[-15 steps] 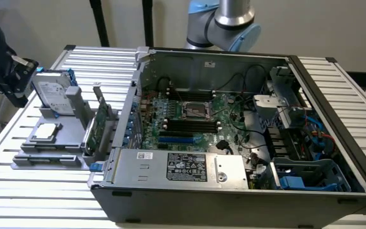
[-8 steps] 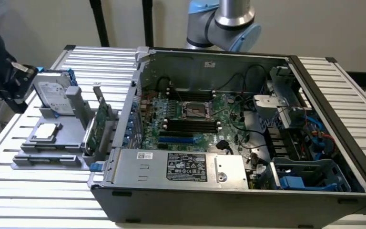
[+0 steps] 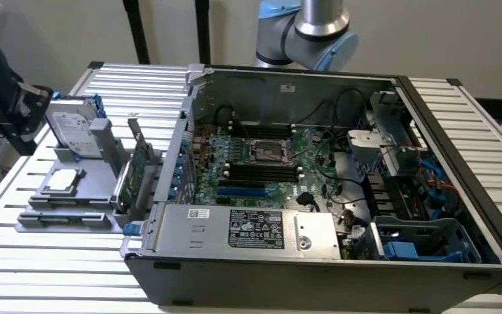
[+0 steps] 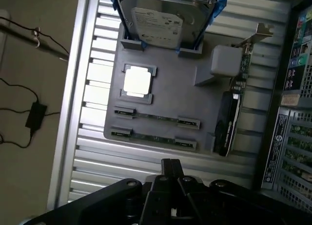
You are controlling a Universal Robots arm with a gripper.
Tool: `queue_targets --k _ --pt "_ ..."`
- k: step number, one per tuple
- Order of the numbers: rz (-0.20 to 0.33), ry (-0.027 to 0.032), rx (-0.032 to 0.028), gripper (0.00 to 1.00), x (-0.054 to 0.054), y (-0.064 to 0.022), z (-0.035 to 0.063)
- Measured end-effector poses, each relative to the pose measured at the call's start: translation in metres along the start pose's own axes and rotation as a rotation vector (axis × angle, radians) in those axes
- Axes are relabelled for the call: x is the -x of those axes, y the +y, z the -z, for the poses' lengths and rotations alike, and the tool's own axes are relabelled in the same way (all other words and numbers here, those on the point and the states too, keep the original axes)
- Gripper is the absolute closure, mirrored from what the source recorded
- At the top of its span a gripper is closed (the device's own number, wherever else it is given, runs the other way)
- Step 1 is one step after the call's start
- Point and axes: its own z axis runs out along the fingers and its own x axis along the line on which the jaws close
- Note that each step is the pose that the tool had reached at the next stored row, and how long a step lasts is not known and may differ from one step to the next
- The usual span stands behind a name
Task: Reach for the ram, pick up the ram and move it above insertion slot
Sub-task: 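Pick up the ram and move it above insertion slot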
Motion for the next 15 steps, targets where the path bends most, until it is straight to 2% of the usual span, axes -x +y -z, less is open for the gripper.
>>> queue_targets --k 15 --pt "0.273 0.0104 -0.0001 0.89 0.0000 0.0000 0.0000"
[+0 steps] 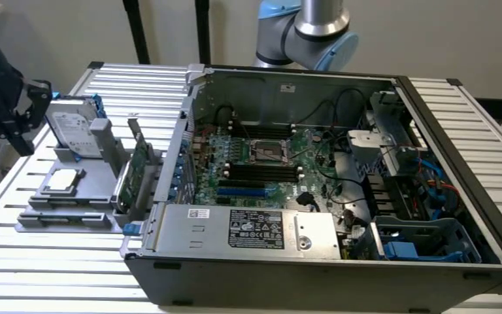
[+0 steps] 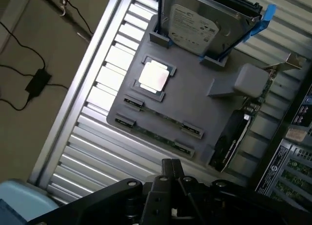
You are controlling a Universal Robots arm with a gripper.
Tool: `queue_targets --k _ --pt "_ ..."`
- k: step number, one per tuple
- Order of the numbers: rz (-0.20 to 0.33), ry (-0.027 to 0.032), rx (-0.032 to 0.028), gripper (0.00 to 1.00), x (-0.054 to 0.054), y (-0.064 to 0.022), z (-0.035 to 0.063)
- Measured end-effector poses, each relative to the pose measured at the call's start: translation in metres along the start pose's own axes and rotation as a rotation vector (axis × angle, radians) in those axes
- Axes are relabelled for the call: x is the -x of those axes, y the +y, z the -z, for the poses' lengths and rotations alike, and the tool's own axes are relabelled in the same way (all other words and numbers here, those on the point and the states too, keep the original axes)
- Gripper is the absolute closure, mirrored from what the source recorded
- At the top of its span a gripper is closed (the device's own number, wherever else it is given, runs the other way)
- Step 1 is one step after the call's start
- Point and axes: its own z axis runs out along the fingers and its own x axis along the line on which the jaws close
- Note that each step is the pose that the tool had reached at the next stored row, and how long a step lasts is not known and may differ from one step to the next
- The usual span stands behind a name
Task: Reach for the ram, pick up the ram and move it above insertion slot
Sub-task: 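Pick up the ram and move it above insertion slot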
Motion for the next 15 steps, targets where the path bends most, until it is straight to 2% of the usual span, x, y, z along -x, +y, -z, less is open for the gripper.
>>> queue_targets --k 15 --pt "0.272 0.0104 -0.0001 0.89 0.0000 0.0000 0.0000"
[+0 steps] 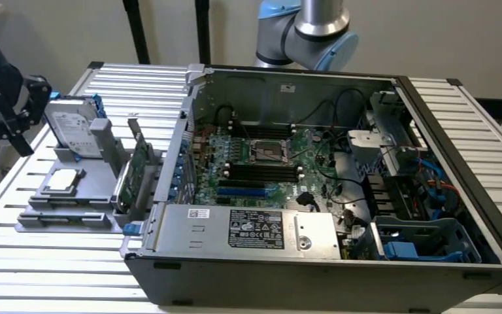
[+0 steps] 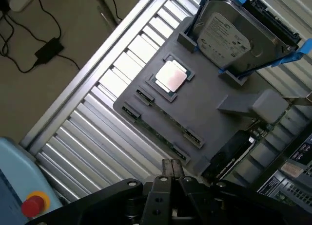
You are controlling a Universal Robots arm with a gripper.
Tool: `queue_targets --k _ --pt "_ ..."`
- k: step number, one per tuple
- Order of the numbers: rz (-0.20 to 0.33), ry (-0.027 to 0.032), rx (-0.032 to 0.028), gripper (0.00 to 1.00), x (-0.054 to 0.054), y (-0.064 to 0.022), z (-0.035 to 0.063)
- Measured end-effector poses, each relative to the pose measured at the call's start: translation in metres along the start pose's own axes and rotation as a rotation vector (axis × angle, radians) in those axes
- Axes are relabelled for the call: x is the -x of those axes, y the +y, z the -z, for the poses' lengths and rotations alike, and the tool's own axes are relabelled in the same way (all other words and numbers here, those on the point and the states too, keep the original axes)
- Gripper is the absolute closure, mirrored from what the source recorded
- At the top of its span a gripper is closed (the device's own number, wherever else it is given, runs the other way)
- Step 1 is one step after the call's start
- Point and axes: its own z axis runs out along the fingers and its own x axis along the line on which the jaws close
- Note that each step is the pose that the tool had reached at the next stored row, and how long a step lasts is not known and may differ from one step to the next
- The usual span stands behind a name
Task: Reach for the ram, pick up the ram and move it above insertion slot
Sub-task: 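Pick up the ram and move it above insertion slot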
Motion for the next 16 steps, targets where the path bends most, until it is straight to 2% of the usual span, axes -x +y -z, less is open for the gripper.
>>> queue_targets --k 16 --pt "0.290 0.0110 -0.0003 0.89 0.0000 0.0000 0.0000"
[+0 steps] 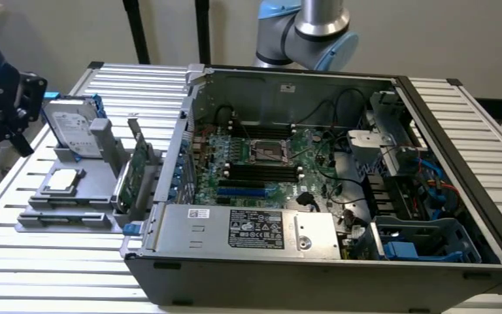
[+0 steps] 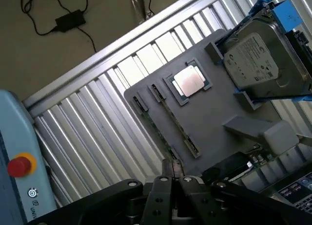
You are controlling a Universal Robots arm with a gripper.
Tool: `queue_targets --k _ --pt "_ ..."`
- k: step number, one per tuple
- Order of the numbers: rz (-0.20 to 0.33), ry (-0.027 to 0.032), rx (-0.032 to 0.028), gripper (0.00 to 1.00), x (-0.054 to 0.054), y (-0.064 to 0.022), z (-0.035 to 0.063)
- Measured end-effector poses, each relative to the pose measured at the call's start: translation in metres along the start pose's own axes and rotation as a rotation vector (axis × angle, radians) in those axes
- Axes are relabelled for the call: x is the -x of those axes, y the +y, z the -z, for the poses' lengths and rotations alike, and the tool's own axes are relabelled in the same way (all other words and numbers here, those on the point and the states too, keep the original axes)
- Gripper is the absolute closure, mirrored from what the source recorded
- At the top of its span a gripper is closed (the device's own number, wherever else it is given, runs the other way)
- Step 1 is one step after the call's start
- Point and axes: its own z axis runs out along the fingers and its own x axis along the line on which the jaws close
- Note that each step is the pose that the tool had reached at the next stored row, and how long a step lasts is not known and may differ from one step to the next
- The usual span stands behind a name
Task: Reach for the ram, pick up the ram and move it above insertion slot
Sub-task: 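Pick up the ram and move it above insertion slot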
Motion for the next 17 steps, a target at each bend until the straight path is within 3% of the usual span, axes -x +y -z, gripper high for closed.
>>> queue_targets --k 17 --pt "0.310 0.0070 -0.0089 0.89 0.0000 -0.0001 -0.0013"
